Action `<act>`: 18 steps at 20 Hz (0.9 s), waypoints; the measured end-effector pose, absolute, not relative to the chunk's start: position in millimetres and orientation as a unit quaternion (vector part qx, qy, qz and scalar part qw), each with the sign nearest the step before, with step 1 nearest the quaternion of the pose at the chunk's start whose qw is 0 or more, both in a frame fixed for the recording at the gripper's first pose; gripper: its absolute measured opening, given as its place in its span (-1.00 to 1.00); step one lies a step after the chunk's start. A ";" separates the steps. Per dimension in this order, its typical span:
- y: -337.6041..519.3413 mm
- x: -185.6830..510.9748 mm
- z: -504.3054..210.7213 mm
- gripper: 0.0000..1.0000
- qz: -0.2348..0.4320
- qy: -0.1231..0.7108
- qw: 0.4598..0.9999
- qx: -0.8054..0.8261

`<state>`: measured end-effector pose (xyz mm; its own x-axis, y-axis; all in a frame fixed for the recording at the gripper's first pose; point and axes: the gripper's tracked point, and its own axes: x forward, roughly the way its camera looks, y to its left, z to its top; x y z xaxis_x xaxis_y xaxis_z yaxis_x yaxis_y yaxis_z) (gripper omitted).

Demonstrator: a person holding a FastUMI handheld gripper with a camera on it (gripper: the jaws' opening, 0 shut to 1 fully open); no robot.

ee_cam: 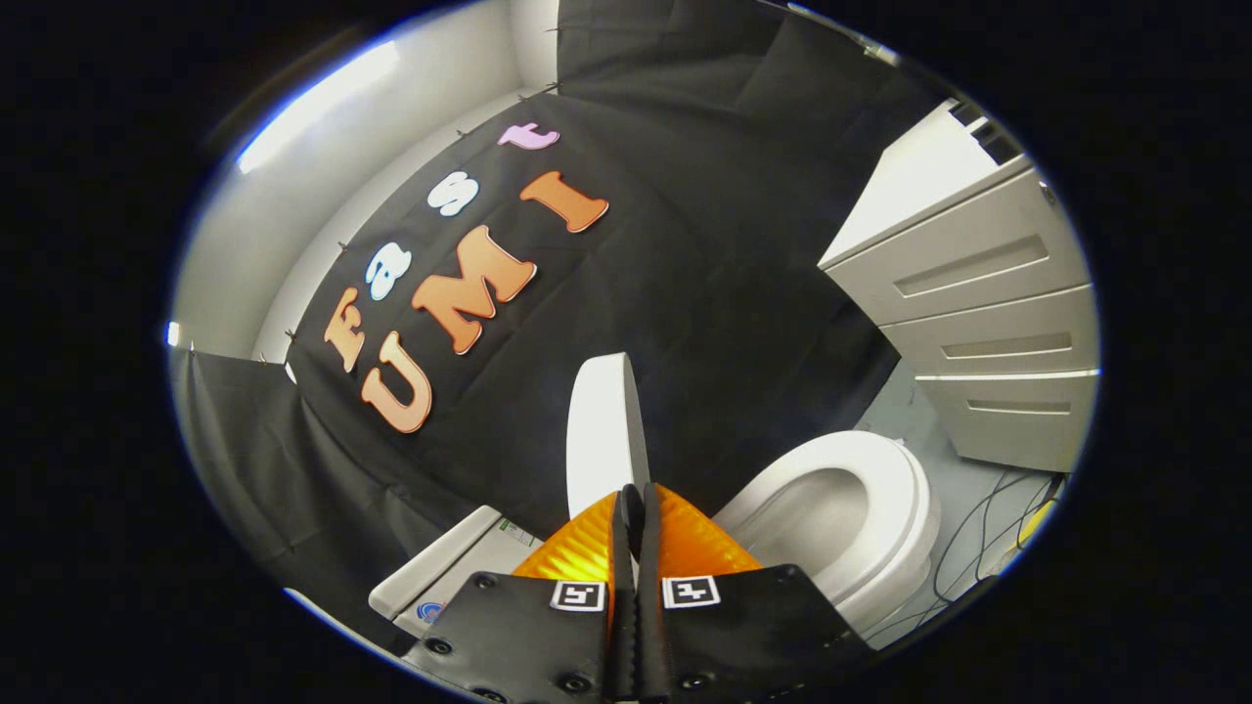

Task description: Open the toilet lid.

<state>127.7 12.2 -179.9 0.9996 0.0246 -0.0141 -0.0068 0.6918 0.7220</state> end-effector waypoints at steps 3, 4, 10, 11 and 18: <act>24.9 128.7 -170.7 -0.84 0.007 0.013 0.932 0.362; 30.1 128.5 -165.5 -0.84 0.010 0.013 0.934 0.357; 72.5 125.9 -138.9 -0.84 0.024 0.011 0.950 0.311; 82.3 126.3 -133.4 -0.84 0.027 0.010 0.953 0.302; 147.0 123.5 -107.7 -0.85 0.049 0.005 0.970 0.239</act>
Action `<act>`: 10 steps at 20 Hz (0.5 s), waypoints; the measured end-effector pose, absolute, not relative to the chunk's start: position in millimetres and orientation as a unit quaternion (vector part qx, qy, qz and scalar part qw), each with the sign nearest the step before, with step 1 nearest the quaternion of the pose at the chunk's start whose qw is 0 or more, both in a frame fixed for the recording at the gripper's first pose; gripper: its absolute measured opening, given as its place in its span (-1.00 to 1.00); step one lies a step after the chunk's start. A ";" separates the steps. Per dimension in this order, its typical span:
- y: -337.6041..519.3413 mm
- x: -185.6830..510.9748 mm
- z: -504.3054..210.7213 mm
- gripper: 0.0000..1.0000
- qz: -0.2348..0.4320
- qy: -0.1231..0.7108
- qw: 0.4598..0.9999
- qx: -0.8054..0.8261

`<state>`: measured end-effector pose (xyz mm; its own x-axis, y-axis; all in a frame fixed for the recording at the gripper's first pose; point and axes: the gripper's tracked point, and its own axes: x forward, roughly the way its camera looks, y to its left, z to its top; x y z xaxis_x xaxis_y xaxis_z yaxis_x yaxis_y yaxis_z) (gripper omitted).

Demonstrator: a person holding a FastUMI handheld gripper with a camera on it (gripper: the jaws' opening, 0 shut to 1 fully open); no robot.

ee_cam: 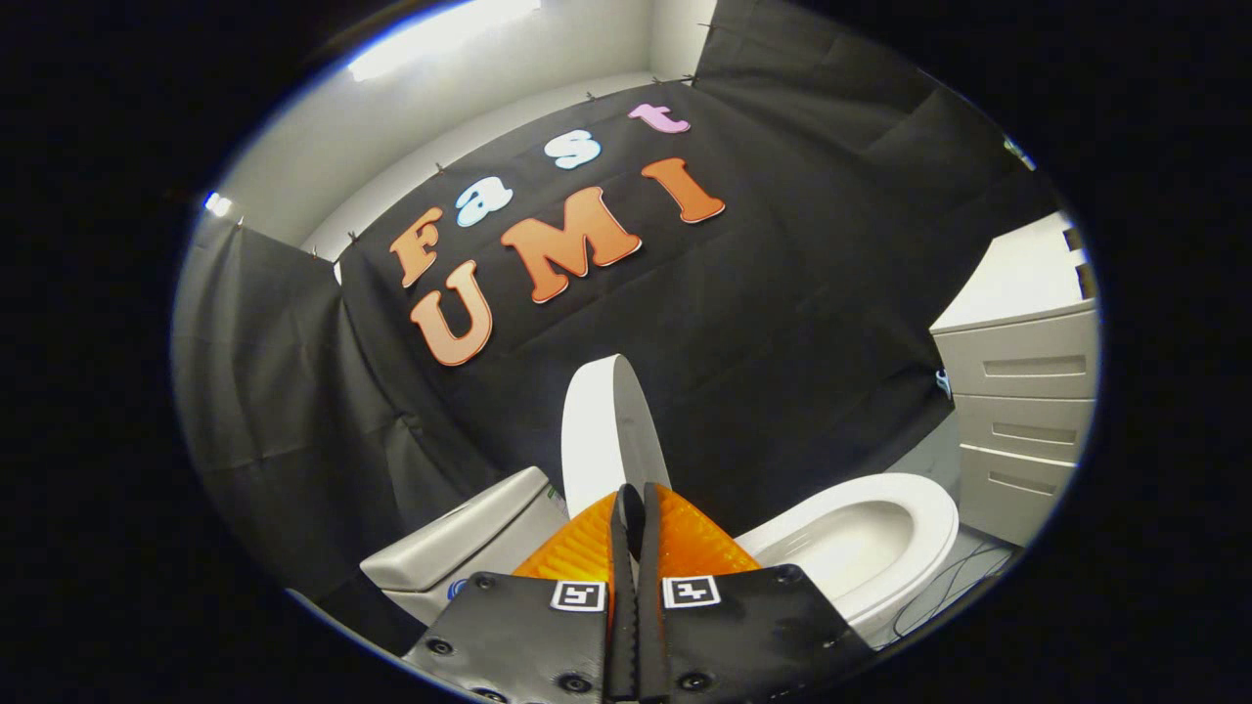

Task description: Open the toilet lid.

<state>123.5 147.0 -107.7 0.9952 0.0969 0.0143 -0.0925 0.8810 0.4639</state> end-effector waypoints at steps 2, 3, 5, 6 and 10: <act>169.3 121.6 -102.2 -0.84 0.057 0.005 0.974 0.219; 179.0 122.4 -100.7 -0.84 0.059 0.004 0.976 0.211; 193.3 118.8 -98.8 -0.84 0.057 0.000 0.979 0.198; 198.2 118.4 -98.6 -0.84 0.057 0.001 0.979 0.195; 220.3 118.9 -92.9 -0.84 0.060 -0.001 0.984 0.166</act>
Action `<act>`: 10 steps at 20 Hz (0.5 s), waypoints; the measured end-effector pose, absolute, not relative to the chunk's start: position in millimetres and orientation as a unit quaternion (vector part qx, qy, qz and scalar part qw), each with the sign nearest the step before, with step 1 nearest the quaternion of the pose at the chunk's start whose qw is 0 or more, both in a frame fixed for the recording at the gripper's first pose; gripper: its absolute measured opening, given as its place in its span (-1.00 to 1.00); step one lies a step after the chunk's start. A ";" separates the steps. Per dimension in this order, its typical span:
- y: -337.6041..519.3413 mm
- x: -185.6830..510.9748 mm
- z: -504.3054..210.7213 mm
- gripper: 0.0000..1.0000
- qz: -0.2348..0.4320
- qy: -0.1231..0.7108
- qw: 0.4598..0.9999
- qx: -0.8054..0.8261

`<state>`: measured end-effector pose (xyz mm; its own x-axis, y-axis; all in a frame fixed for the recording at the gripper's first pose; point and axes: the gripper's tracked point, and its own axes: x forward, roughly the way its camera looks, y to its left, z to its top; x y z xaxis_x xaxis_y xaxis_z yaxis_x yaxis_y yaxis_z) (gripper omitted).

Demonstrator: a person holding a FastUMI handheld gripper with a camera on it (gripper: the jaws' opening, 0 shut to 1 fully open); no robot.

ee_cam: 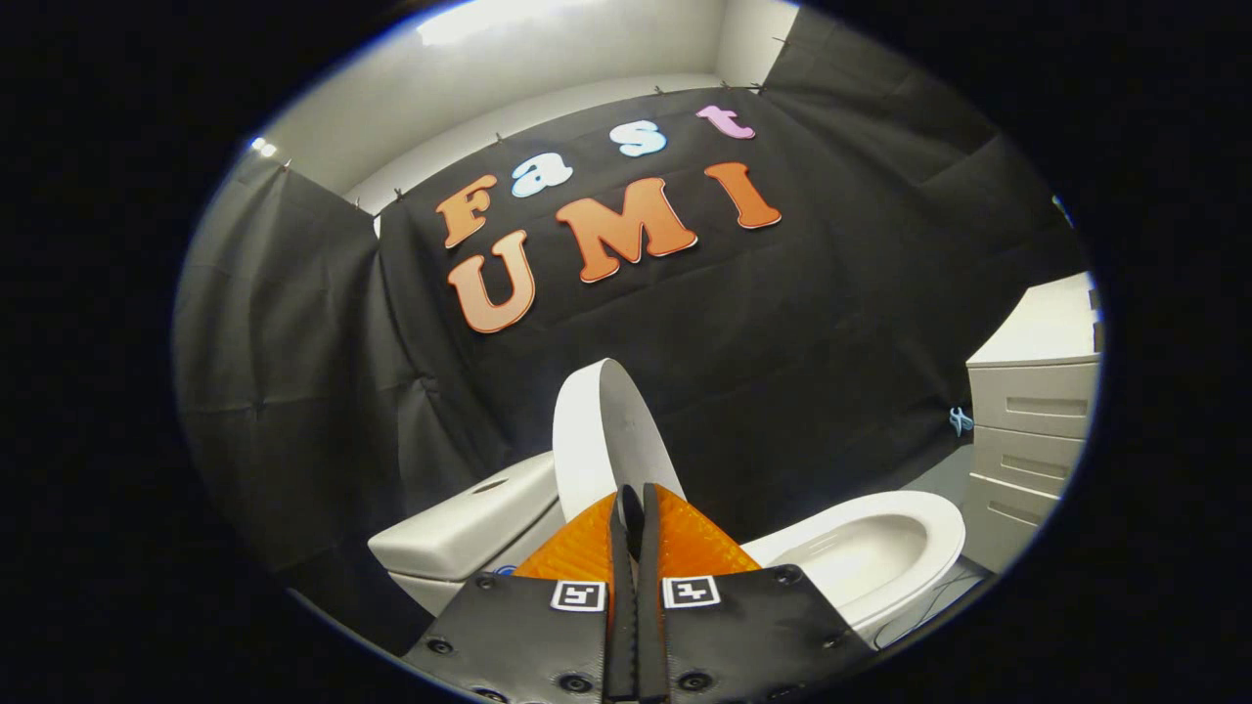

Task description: Open the toilet lid.

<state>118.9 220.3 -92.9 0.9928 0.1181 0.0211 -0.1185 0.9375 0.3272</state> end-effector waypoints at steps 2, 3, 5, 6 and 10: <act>228.1 117.8 -93.2 -0.85 0.056 -0.004 0.987 0.150; 236.1 116.8 -93.6 -0.84 0.059 -0.004 0.988 0.143; 247.0 116.9 -91.8 -0.85 0.061 -0.008 0.990 0.130; 249.4 116.6 -91.5 -0.84 0.058 -0.014 0.990 0.125; 264.0 116.1 -93.8 -0.85 0.063 -0.015 0.991 0.121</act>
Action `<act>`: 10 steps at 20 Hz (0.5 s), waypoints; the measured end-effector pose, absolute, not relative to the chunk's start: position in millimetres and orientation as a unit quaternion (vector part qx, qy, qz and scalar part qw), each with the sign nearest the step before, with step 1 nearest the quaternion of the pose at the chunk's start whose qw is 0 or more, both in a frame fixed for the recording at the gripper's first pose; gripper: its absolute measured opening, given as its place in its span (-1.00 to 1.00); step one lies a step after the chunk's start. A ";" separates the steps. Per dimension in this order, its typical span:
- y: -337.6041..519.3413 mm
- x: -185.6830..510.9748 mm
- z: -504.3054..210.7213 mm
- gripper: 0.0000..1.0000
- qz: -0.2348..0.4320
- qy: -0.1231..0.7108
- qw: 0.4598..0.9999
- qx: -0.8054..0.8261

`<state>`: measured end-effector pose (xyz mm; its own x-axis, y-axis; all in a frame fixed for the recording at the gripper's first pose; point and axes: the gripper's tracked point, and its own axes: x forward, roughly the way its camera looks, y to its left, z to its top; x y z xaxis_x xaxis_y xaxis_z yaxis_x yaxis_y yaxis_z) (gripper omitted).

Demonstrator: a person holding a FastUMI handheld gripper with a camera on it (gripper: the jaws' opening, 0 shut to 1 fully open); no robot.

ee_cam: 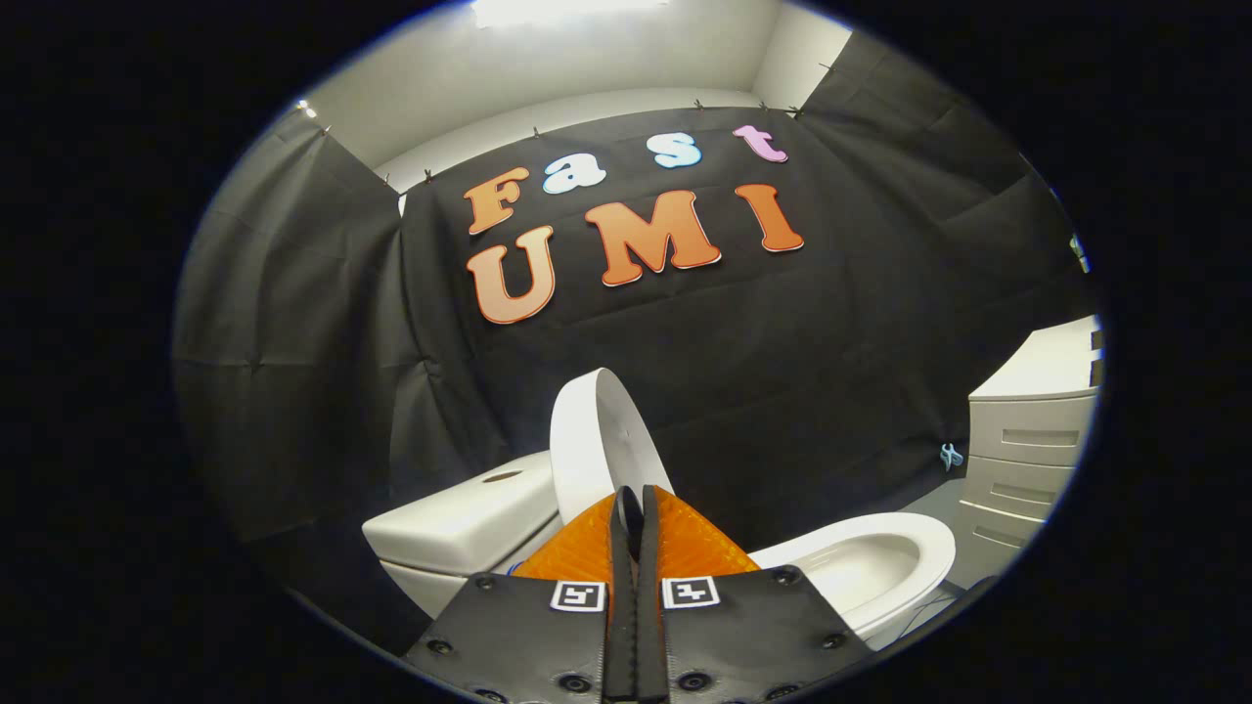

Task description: Open the toilet lid.

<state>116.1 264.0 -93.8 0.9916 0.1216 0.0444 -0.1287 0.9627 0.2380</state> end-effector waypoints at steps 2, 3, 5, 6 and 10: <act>274.6 115.9 -91.3 -0.84 0.070 -0.013 0.992 0.105; 279.0 115.6 -90.8 -0.85 0.072 -0.014 0.992 0.098; 288.0 114.5 -93.2 -0.85 0.078 -0.011 0.992 0.098; 288.6 114.1 -92.9 -0.84 0.076 -0.011 0.993 0.095; 296.5 114.2 -93.6 -0.84 0.081 -0.008 0.993 0.081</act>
<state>114.2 296.5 -93.6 0.9868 0.1595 0.0284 -0.1619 0.9738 0.1597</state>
